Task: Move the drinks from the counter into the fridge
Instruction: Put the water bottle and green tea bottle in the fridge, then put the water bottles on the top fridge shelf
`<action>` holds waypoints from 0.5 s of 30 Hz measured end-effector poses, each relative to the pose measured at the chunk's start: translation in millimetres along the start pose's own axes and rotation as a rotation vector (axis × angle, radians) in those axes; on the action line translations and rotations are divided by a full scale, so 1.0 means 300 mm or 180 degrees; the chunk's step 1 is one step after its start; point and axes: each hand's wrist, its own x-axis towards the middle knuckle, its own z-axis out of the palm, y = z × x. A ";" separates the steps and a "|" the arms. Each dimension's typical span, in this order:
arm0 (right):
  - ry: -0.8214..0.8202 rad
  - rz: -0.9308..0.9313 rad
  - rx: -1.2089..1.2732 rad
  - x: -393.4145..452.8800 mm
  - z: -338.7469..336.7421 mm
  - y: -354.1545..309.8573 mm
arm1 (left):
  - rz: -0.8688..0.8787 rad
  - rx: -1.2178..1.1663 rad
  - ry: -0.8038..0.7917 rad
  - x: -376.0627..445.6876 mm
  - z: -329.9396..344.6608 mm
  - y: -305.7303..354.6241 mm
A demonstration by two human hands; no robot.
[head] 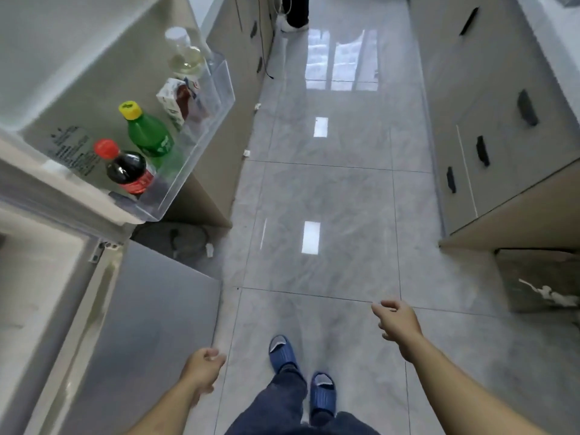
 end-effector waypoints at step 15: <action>0.0585 0.1271 0.0412 -0.045 -0.150 0.259 | 0.0218 0.0554 -0.0504 0.198 0.047 0.466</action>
